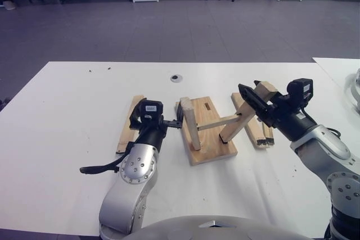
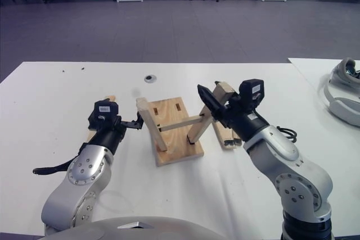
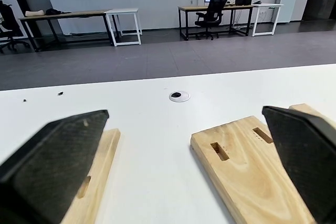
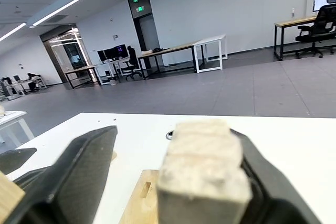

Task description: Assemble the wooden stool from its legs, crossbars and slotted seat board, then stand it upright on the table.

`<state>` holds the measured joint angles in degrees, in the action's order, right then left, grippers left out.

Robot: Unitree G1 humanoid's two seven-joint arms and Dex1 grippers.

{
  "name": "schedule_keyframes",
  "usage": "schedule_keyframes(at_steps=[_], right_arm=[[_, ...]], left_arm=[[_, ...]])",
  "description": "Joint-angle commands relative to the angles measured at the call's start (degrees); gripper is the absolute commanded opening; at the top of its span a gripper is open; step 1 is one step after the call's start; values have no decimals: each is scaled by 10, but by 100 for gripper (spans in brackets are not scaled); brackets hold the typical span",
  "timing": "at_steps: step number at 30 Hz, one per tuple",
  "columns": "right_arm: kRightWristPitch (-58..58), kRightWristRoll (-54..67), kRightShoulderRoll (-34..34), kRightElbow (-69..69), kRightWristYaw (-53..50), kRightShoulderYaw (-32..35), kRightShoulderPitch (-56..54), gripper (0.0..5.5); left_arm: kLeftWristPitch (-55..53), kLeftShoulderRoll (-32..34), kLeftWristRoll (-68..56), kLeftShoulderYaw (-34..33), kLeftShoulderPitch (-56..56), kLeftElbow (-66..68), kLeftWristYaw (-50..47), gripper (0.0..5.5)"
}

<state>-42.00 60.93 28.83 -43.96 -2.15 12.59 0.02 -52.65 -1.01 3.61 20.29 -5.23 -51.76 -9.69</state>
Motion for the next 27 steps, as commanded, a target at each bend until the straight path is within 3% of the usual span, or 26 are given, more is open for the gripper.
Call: schedule_keyframes(at_steps=[1, 6, 11, 14, 18, 21, 23, 25, 27], right_arm=[[-17, -22, -2, -30, -22, -51, -35, 308], [-44, -69, 15, -59, -19, -110, -76, 308], [-26, -65, -6, -21, -20, -62, -59, 308], [-9, -26, 1, 36, 19, 10, -69, 308], [0, 134, 46, 95, 96, 125, -101, 308], [17, 170, 68, 167, 96, 159, -169, 308], [20, 146, 74, 217, 103, 137, -217, 308], [17, 116, 67, 234, 118, 99, -240, 308], [14, 80, 48, 227, 124, 53, -214, 308]], left_arm=[[-24, -22, 28, 4, 55, 28, -17, 540], [-41, -41, 41, 0, 115, 47, -19, 540], [-20, -7, 52, -29, 110, 43, -2, 540], [30, 61, 35, -135, 111, 26, 56, 540], [98, 137, -43, -301, 103, 57, 159, 540], [113, 124, -167, -365, 169, 65, 219, 540], [105, 106, -253, -366, 251, 77, 239, 540], [95, 90, -285, -327, 311, 88, 237, 540], [97, 86, -270, -252, 302, 97, 236, 540]])
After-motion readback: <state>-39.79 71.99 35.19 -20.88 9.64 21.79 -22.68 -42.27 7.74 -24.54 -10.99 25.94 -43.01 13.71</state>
